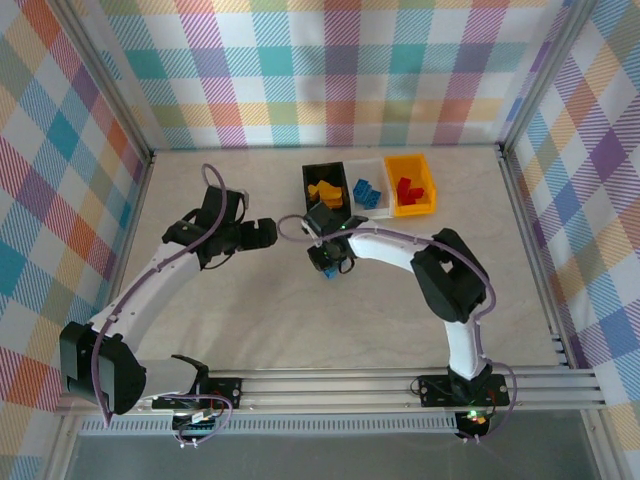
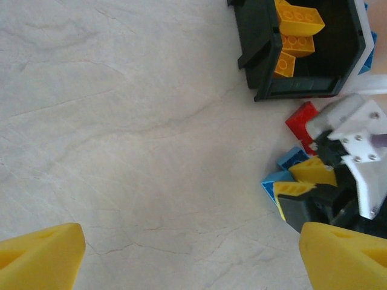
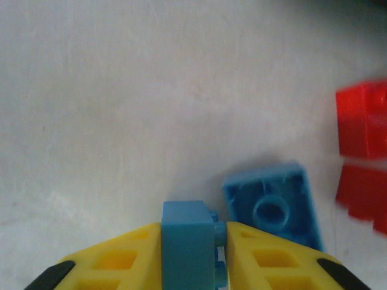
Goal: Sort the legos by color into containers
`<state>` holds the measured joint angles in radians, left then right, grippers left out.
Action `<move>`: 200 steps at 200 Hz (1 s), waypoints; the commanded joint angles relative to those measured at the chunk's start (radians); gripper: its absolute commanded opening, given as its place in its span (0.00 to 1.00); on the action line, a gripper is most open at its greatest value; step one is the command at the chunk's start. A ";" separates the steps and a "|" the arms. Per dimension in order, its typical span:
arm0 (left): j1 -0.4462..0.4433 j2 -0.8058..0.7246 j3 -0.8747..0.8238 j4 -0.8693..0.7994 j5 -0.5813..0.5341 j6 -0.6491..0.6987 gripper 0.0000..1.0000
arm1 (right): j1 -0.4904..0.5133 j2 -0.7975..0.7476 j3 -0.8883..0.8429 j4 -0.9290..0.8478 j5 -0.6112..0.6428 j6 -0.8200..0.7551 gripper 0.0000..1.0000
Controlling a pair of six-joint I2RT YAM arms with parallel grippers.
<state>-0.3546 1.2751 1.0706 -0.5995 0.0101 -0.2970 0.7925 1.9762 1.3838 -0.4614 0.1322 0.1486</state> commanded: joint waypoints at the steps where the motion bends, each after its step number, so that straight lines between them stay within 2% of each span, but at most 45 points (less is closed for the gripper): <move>1: 0.009 -0.024 -0.023 -0.018 0.013 0.010 0.92 | 0.006 -0.092 -0.078 -0.018 -0.115 0.059 0.32; 21: 0.011 -0.025 -0.032 -0.008 0.022 0.006 0.92 | 0.010 -0.127 -0.141 -0.001 -0.130 0.067 0.38; 42: 0.013 -0.023 -0.037 -0.002 0.034 -0.001 0.92 | 0.010 -0.117 -0.134 -0.019 -0.095 0.059 0.46; 121: 0.020 -0.071 -0.062 -0.019 0.034 -0.006 0.92 | 0.010 -0.055 -0.097 -0.032 -0.084 0.053 0.48; 156: 0.022 -0.069 -0.074 -0.002 0.049 -0.014 0.92 | 0.041 -0.035 -0.080 -0.055 -0.063 0.017 0.48; 168: 0.023 -0.068 -0.079 0.002 0.051 -0.016 0.93 | 0.051 -0.035 -0.081 -0.055 -0.035 0.018 0.45; 186: 0.023 -0.068 -0.085 0.007 0.055 -0.017 0.92 | 0.053 -0.058 -0.095 -0.037 -0.008 0.032 0.31; 200: 0.025 -0.067 -0.087 0.007 0.058 -0.016 0.93 | 0.053 -0.082 -0.101 -0.026 0.005 0.035 0.25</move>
<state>-0.3435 1.2217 0.9993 -0.5987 0.0448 -0.2989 0.8394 1.9293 1.2709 -0.4900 0.0952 0.1848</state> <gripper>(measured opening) 0.925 0.284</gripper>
